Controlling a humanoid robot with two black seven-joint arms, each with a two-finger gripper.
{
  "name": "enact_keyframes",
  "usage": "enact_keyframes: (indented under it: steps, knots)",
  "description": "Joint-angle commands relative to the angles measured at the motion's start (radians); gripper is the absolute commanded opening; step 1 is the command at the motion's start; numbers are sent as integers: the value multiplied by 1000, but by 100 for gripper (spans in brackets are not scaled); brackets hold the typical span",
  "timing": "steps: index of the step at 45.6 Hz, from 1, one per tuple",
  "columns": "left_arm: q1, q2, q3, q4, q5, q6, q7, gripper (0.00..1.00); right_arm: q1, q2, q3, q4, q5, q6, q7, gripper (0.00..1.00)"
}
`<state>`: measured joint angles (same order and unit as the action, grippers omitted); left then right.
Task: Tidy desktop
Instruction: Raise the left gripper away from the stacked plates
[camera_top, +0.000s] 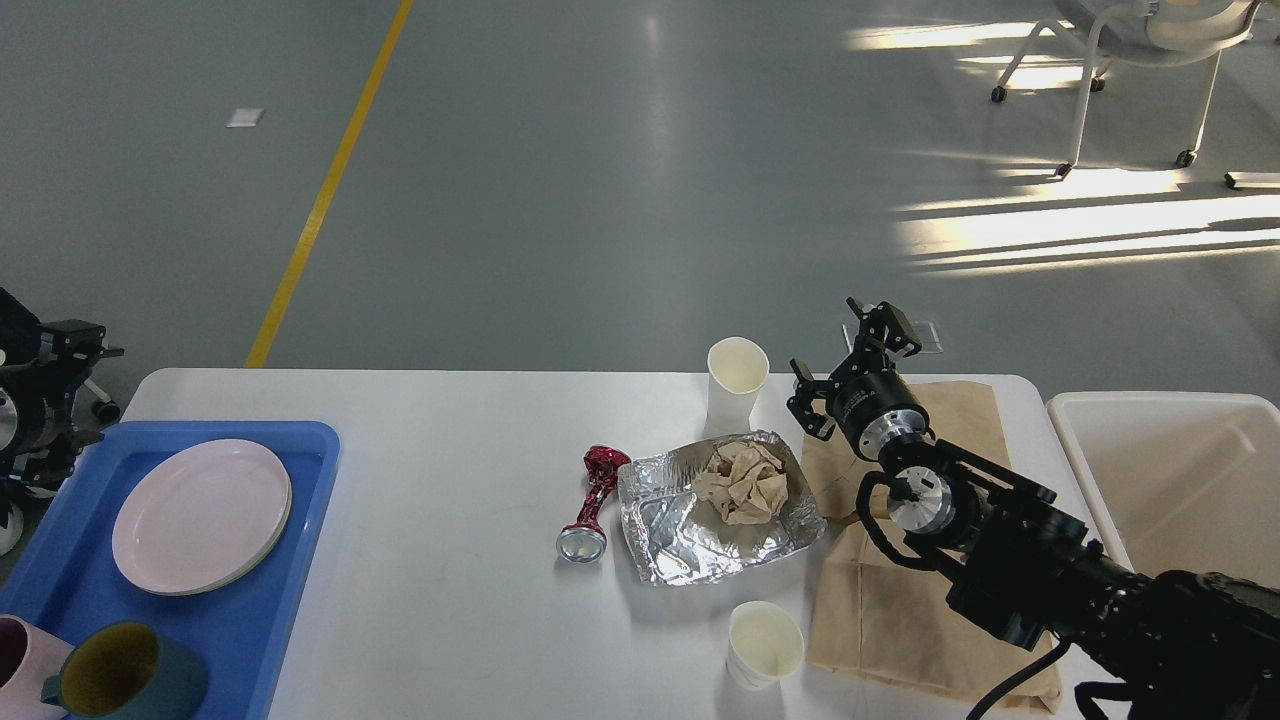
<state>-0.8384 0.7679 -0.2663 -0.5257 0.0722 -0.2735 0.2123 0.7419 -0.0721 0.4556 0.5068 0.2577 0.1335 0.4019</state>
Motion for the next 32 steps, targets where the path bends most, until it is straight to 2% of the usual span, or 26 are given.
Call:
enact_keyframes:
  steps: [1, 9, 19, 24, 32]
  knots:
    - [93, -38, -279, -1, 1, -4, -5, 96, 1, 0, 0, -1, 0, 0, 0, 100]
    - [176, -102, -582, -2, 3, -27, -20, 96, -1, 0, 0, -1, 0, 0, 0, 100]
    - [200, -156, -888, 1, -58, -41, -17, 96, 0, 0, 0, 1, 0, 0, 0, 100]
    - [203, -174, -958, 1, -141, -39, -19, 96, 1, 0, 0, 1, 0, 0, 0, 100]
    - [203, -202, -984, 1, -216, -24, -25, 96, -1, 0, 0, 1, 0, 0, 0, 100]
